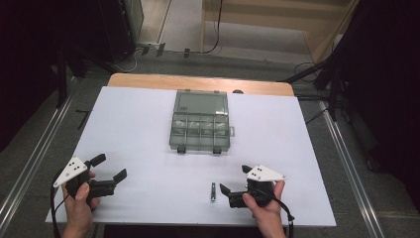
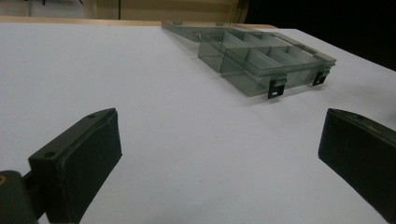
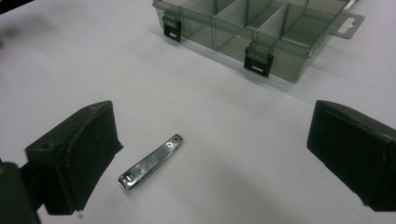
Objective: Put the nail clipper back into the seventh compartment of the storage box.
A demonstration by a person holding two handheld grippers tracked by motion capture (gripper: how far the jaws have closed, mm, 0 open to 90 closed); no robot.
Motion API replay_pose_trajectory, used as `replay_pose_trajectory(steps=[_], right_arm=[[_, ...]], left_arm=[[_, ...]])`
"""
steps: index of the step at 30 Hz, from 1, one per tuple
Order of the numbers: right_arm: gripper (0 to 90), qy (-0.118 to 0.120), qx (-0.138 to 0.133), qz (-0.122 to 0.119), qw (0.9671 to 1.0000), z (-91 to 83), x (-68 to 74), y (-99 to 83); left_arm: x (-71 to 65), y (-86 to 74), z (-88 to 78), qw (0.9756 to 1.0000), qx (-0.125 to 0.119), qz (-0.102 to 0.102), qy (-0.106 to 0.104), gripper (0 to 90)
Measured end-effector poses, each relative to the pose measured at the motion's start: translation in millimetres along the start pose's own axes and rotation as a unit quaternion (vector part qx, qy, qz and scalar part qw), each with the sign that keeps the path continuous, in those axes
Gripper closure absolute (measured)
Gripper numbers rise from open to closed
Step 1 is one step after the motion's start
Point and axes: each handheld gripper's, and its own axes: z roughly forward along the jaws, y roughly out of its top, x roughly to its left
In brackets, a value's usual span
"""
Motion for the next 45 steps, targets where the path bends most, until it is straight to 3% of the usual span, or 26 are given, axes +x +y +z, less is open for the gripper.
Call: replay_pose_trajectory(steps=[6, 11, 16, 18, 22, 25, 29, 42, 45], right_arm=[[8.0, 0.011, 0.026, -0.010, 0.9996, 5.8, 7.1, -0.8], [24.8, 0.005, 0.059, -0.006, 0.9982, 11.1, 13.9, -1.5], [31.4, -0.005, 0.080, -0.016, 0.9966, 16.2, 22.4, -3.6], [42.1, 0.000, 0.079, -0.019, 0.9967, 16.4, 25.1, -4.2], [48.1, 0.027, 0.090, -0.018, 0.9954, 16.7, 25.5, -4.5], [50.2, 0.024, 0.104, -0.027, 0.9939, 18.3, 28.4, -5.3], [49.0, 0.024, 0.129, -0.010, 0.9913, 22.1, 31.1, -5.5], [52.6, 0.028, 0.142, -0.008, 0.9895, 30.5, 41.5, -4.7], [54.3, 0.018, 0.146, -0.005, 0.9891, 33.2, 42.7, -4.9]], left_arm=[[1.2, -0.2, 0.1, 1.0000, -0.002, -0.003, -0.002, 0.0], [0.6, -0.4, 0.5, 1.0000, 0.001, 0.000, -0.002, 0.0], [0.7, -0.4, 0.8, 1.0000, 0.002, 0.000, -0.002, 0.0], [0.8, -0.4, 0.9, 1.0000, 0.002, 0.000, -0.003, 0.0], [0.0, -0.4, 1.3, 1.0000, 0.003, 0.003, -0.001, 0.0], [-0.7, -0.4, 2.2, 1.0000, 0.006, 0.005, 0.000, 0.0], [-0.1, -0.4, 2.0, 1.0000, 0.005, 0.001, 0.000, 0.0], [1.1, -0.5, 1.7, 1.0000, 0.003, -0.003, -0.004, 0.0], [0.9, -0.6, 1.8, 1.0000, 0.004, -0.002, -0.004, 0.0]])
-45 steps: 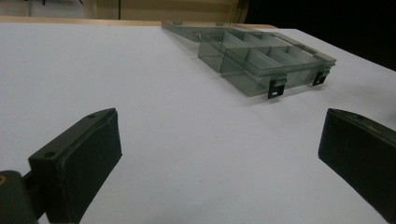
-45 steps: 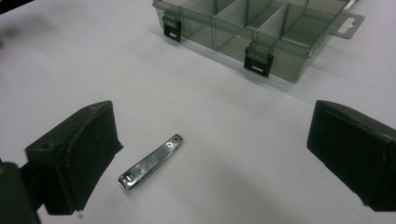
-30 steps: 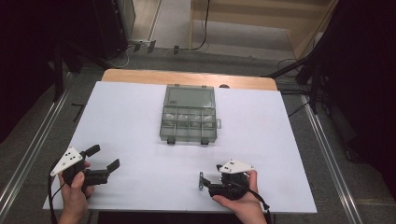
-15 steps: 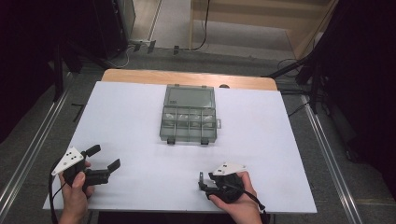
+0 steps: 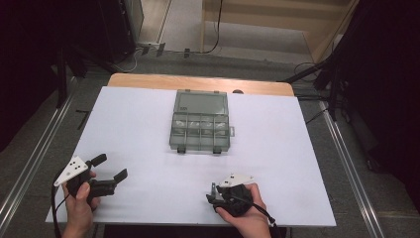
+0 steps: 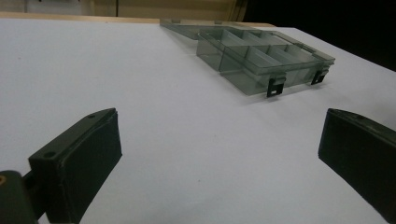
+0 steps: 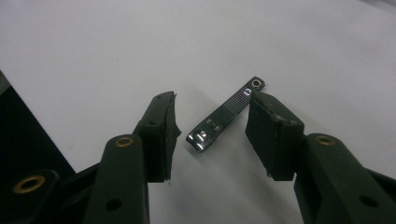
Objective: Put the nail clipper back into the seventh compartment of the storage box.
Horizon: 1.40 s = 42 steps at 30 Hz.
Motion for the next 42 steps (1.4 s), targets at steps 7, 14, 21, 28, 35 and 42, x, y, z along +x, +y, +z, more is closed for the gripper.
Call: replay_pose_trajectory(steps=[7, 14, 21, 28, 35, 42], right_arm=[[57.0, -0.011, 0.006, 0.006, 0.9999, 4.0, 0.1, 0.5], [59.7, -0.019, 0.010, 0.006, 0.9997, 6.5, 0.5, 0.6], [64.2, -0.027, 0.010, 0.005, 0.9996, 7.0, -0.6, 0.7], [68.2, -0.029, 0.008, 0.006, 0.9995, 7.1, -1.0, 0.4], [76.3, -0.022, 0.009, 0.002, 0.9997, 7.5, -2.2, 0.1], [71.7, -0.023, 0.009, -0.012, 0.9996, 8.0, 0.4, -0.5]], left_arm=[[-0.5, -0.1, 0.2, 1.0000, 0.000, 0.000, -0.001, 0.0], [-0.8, -0.1, 0.2, 1.0000, 0.001, 0.000, -0.001, 0.0], [-0.8, -0.1, 0.4, 1.0000, 0.001, 0.001, -0.001, 0.0], [-1.2, -0.2, 0.7, 1.0000, 0.002, 0.000, -0.001, 0.0], [-1.2, -0.2, 1.0, 1.0000, 0.003, 0.002, 0.000, 0.0], [-1.3, -0.2, 1.4, 1.0000, 0.004, 0.002, -0.001, 0.0]])
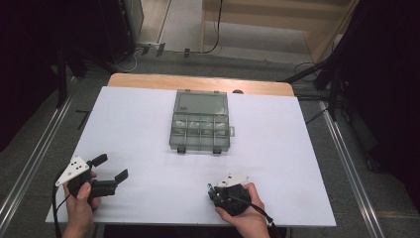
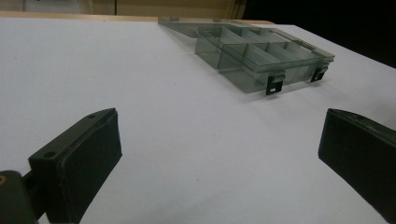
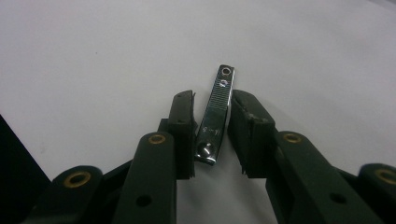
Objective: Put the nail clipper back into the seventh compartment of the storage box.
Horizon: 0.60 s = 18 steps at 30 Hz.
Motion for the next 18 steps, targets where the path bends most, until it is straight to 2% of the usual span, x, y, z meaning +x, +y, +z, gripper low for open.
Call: replay_pose_trajectory(steps=[10, 14, 18], right_arm=[[78.5, 0.005, 0.003, 0.000, 1.0000, -0.9, -2.3, -1.4], [79.8, 0.006, 0.003, 0.009, 0.9999, -0.7, -3.2, -1.8], [80.7, -0.003, 0.002, -0.005, 1.0000, -0.5, -0.6, -2.0]], left_arm=[[0.2, -0.1, 0.2, 1.0000, 0.000, 0.001, -0.002, 0.0], [0.3, -0.2, 0.5, 1.0000, 0.000, 0.001, -0.001, 0.0], [-0.2, -0.2, 1.0, 1.0000, 0.001, 0.003, -0.001, 0.0]])
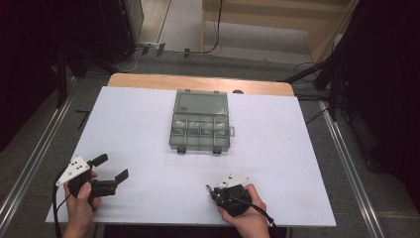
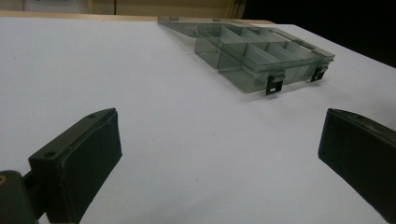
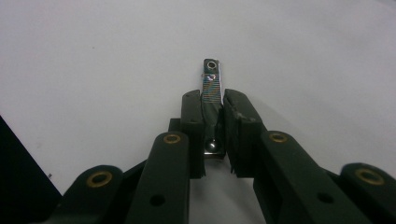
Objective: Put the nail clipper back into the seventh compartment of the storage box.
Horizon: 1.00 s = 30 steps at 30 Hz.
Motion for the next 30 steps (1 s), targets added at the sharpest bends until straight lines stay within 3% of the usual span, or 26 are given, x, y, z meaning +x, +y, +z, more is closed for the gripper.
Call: replay_pose_trajectory(steps=[14, 30], right_arm=[[81.3, 0.022, -0.002, 0.001, 0.9997, -0.7, -6.6, 0.4], [81.4, 0.030, -0.014, 0.004, 0.9994, -6.0, -12.2, 1.8]], left_arm=[[0.4, 0.0, 0.1, 1.0000, -0.001, 0.001, -0.003, 0.0], [-0.2, 0.0, 0.8, 1.0000, -0.002, 0.000, -0.003, 0.0]])
